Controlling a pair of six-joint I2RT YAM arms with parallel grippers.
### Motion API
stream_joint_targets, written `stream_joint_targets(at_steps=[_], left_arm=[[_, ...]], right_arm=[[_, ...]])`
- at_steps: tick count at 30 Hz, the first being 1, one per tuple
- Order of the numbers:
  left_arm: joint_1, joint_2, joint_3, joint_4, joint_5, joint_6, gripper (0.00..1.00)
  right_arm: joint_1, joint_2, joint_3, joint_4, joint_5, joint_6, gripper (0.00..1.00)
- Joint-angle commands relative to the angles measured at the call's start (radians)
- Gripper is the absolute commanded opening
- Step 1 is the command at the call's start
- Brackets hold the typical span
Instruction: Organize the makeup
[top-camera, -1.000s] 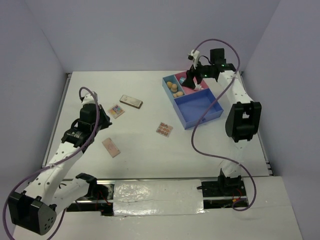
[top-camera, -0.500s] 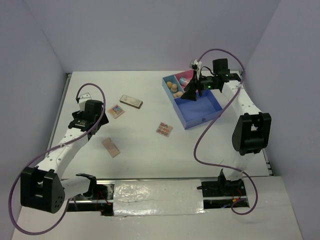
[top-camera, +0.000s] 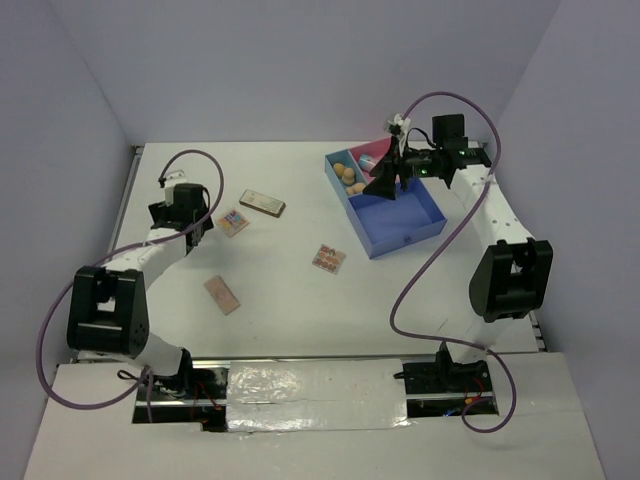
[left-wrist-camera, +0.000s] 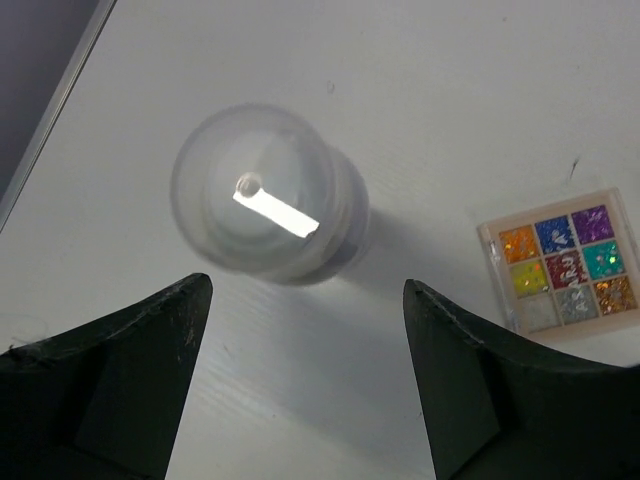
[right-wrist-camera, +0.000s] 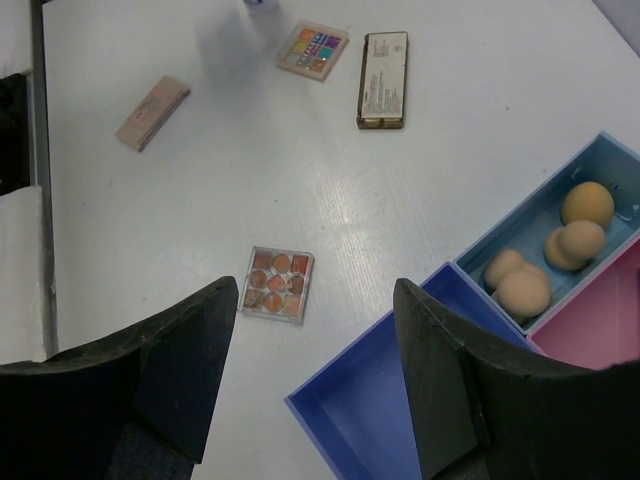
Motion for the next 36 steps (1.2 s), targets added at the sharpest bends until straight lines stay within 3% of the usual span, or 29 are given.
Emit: stream_joint_targets(at_steps=[1,11,14,16,17,19,20,24,29,32,36], left_arm=[[0.020,0.043,0.072,0.113,-0.002,0.055,0.89],[0.054,0.130,0.135,0.116,0.016,0.063,0.75],[0.055,0.129,0.136,0.114,0.039,0.055,0.62],[0.055,0.124,0.138,0.113,0.068,0.046,0.47],[0.057,0.120,0.142,0.108,0.079,0.046,0.29],[0.057,0.109,0.153,0.096,0.120,0.038,0.14],[0.055,0.091,0.165,0.087,0.142,0.036,0.00],[0.055,0.006,0.193,0.108,0.304,0.023,0.00],[0.023,-0.051,0.233,0.186,0.659,-0.055,0.00],[-0.031,-0.017,0.264,0.250,0.784,-0.115,0.00],[-0.109,0.069,0.319,0.428,0.887,-0.259,0.00]], right_arm=[[0.005,-0.048,-0.023,0.026,-0.022,0.013,0.71],[0.005,-0.048,-0.034,0.029,-0.017,0.030,0.71],[0.004,-0.048,-0.036,0.035,-0.016,0.036,0.71],[0.005,-0.048,-0.034,0.035,-0.013,0.036,0.71],[0.005,-0.048,-0.031,0.032,-0.013,0.037,0.71],[0.005,-0.047,-0.031,0.028,-0.013,0.037,0.71],[0.005,-0.048,-0.030,0.026,-0.013,0.037,0.71],[0.004,-0.070,-0.036,0.021,-0.004,0.036,0.71],[-0.007,-0.125,-0.086,0.072,0.007,0.088,0.69],[-0.018,-0.162,-0.124,0.118,0.022,0.140,0.60],[-0.044,-0.193,-0.146,0.147,0.058,0.189,0.32]])
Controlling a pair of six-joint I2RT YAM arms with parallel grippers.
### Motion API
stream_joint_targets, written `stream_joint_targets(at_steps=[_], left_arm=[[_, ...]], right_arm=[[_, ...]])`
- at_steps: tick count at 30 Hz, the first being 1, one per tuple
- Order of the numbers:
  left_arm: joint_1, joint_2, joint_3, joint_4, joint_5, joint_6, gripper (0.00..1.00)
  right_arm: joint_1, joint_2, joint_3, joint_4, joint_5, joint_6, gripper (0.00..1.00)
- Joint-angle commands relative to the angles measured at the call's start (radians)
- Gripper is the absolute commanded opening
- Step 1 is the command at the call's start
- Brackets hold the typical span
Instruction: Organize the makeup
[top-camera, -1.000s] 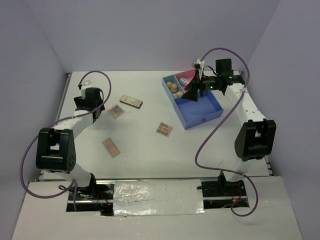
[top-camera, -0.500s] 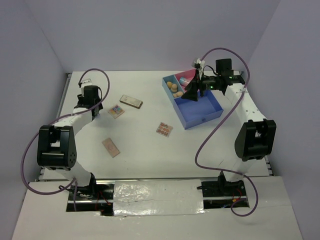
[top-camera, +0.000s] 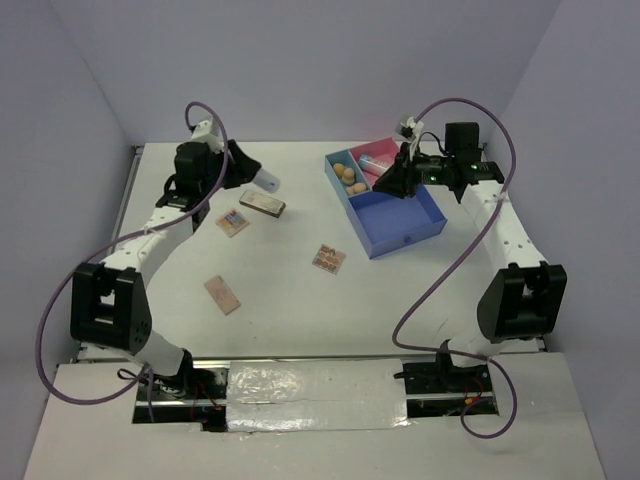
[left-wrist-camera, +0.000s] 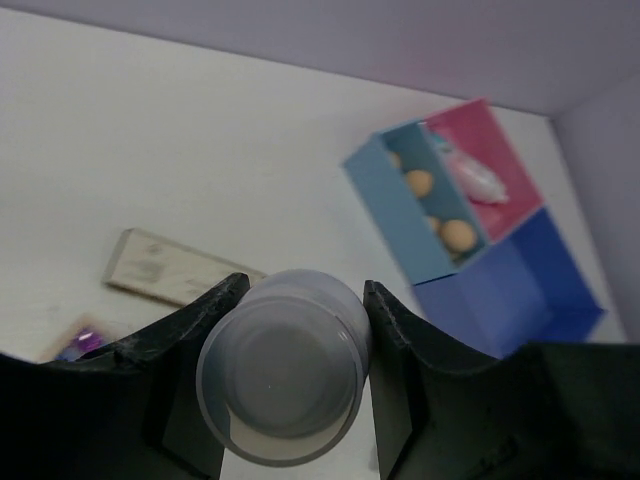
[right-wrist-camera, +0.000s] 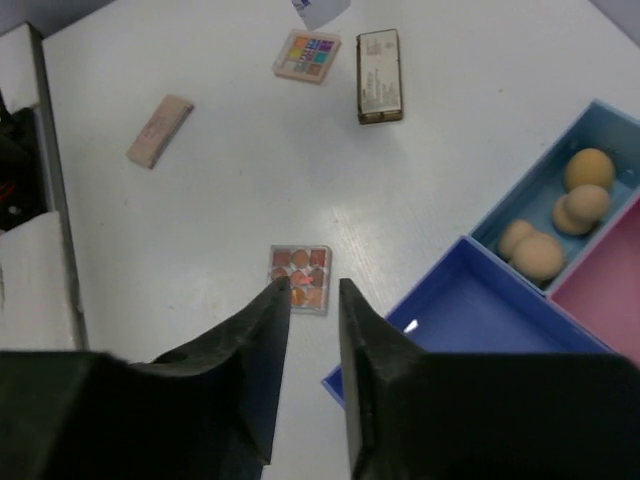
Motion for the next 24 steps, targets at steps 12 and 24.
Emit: stream_joint_targets(at_steps=[12,24], left_arm=[[-0.314,0.601,0.520,0.582,0.184,-0.422,0.00],[-0.441,0.972,0.949,0.460,-0.129,-0.376,0.00]], right_arm=[[-0.126,-0.123,-0.086,0.169,0.079,0.191,0.20],[-0.168,-0.204,-0.178,0.207,0.050,0.227,0.22]])
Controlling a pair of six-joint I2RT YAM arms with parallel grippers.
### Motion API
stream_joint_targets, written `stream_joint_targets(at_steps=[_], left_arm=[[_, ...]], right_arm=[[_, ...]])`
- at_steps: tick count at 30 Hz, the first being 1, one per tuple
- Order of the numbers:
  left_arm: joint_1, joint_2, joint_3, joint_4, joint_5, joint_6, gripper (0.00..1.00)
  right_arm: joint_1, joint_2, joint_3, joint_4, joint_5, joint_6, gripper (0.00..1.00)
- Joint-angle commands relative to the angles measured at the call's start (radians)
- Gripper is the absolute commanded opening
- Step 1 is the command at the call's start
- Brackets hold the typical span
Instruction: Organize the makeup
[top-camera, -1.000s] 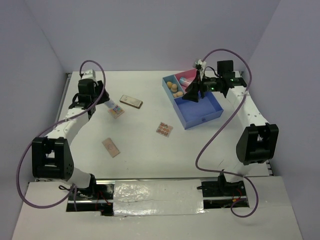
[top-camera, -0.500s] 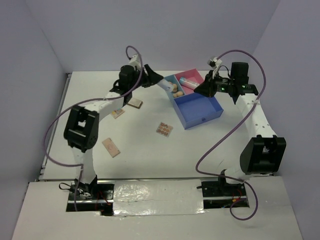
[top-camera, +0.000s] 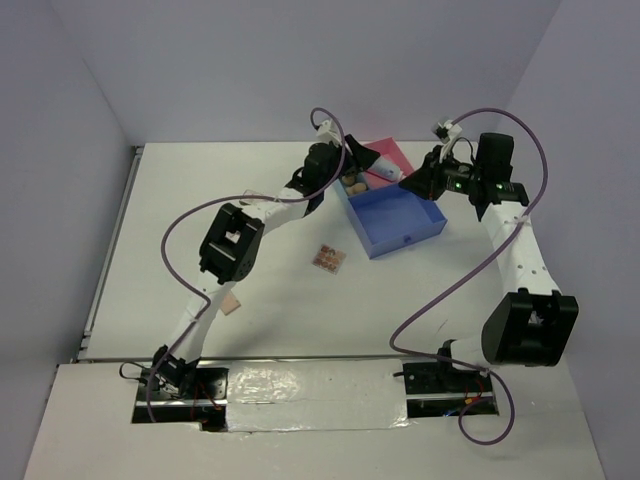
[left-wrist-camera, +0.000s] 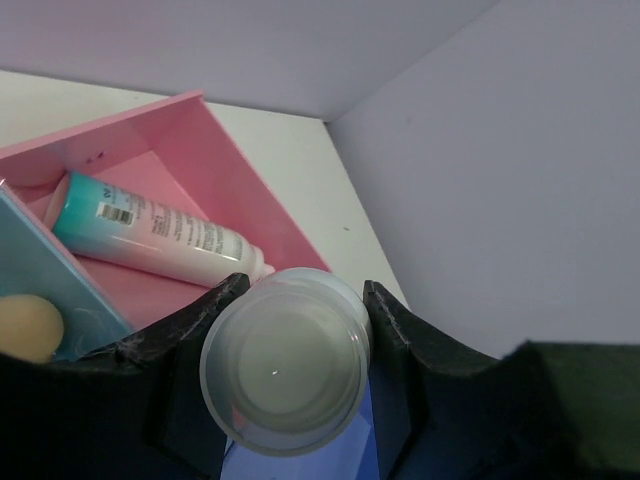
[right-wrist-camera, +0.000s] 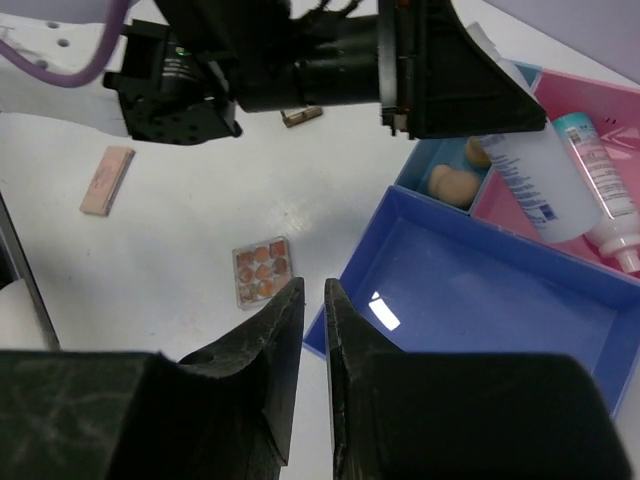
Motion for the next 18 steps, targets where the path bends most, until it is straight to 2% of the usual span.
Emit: stream_joint_targets(at_steps=[1,6,11,13,16,17,18], left_arm=[[-0.002,0.026,0.130,-0.005,-0.099,0.035,0.00],[-0.001,0.033,0.147,-0.089,-0.183,0.091,0.00],[-0.001,0.073,0.206,-0.151,-0.146,0.097,0.00],[-0.001,0.076,0.213,-0.178,-0.146,0.091,0.07],[-0.002,0.080,0.229,-0.235,-0.151,0.089,0.30],[-0.004,0.076,0.229,-0.246,-0.154,0.092,0.43],[-0.004,0.075,0.227,-0.251,-0.154,0.094,0.47]], right_arm=[[-0.008,-0.051,-0.029,0.053,-0.026,0.026,0.22],[-0.011,-0.057,-0.046,0.050,-0.035,0.017,0.23],[-0.012,-0.040,-0.033,0.030,-0.044,-0.006,0.26],[-0.012,-0.037,-0.026,0.029,-0.046,-0.006,0.28],[-0.012,-0.031,-0.023,0.027,-0.046,-0.008,0.33],[-0.012,-0.029,-0.023,0.029,-0.046,-0.008,0.34],[-0.012,-0.026,-0.023,0.029,-0.047,-0.008,0.37]])
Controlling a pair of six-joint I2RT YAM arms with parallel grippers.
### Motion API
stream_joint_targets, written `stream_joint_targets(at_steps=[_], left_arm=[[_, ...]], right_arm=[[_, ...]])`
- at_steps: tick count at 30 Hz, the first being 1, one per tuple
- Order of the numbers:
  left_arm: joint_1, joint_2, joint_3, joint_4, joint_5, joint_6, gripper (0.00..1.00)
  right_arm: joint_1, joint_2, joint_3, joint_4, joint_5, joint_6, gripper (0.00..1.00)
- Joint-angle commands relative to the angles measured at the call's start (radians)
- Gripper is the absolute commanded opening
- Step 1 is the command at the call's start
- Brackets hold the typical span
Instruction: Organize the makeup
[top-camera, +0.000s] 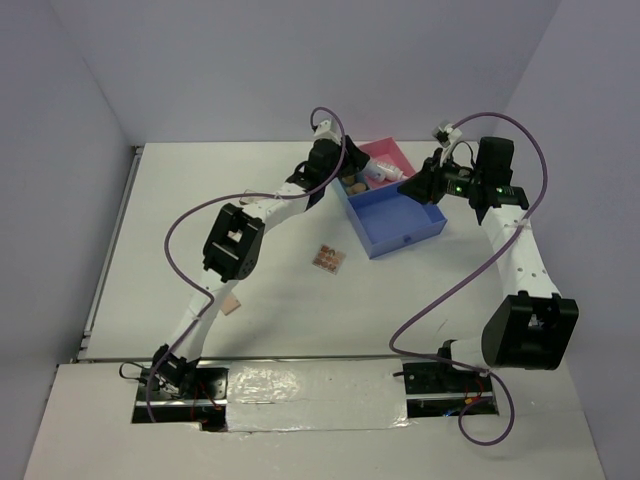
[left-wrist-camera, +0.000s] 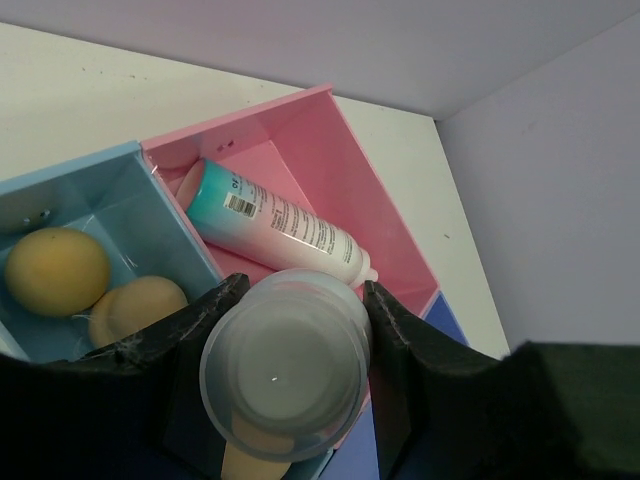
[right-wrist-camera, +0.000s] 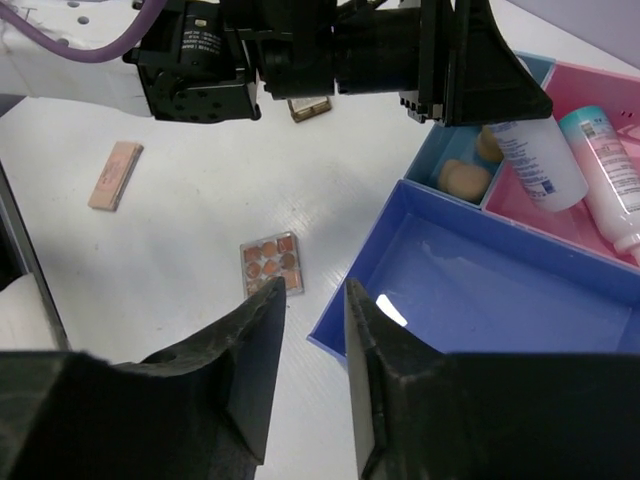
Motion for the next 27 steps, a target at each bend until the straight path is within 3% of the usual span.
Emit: stream_joint_targets(at_steps=[1,4,9,16,19,22,23,24,27], left_arm=[[-0.004,-0.012,0.056,0.015,-0.008,0.011,0.52],[-0.006,-0.025,0.057,0.001,-0.012,0.013,0.67],[-0.009,-0.049,0.077,-0.007,-0.010,0.042,0.77],[-0.012,-0.156,0.068,-0.010,-0.039,0.134,0.78],[-0.007,-0.263,-0.016,-0.004,-0.068,0.226,0.70],[0.016,-0.417,-0.172,0.009,-0.097,0.303,0.37],[0.034,-0.461,-0.217,0.006,-0.116,0.329,0.14],[0.046,-0.503,-0.313,0.000,-0.122,0.338,0.04],[0.104,-0.688,-0.523,-0.042,-0.119,0.350,0.00]], right_arm=[[-0.006,0.003,0.021,0.021,-0.025,-0.010,0.39],[-0.006,0.006,0.024,0.015,-0.027,-0.013,0.43],[-0.006,0.012,0.034,-0.024,-0.045,-0.053,0.55],[-0.001,0.049,0.089,-0.184,-0.084,-0.190,0.71],[0.022,0.076,0.138,-0.279,-0.076,-0.277,0.72],[0.103,0.125,0.178,-0.391,-0.014,-0.381,0.72],[0.141,0.135,0.186,-0.415,0.017,-0.404,0.72],[0.178,0.142,0.189,-0.433,0.052,-0.424,0.72],[0.330,0.167,0.175,-0.415,0.230,-0.391,0.73]])
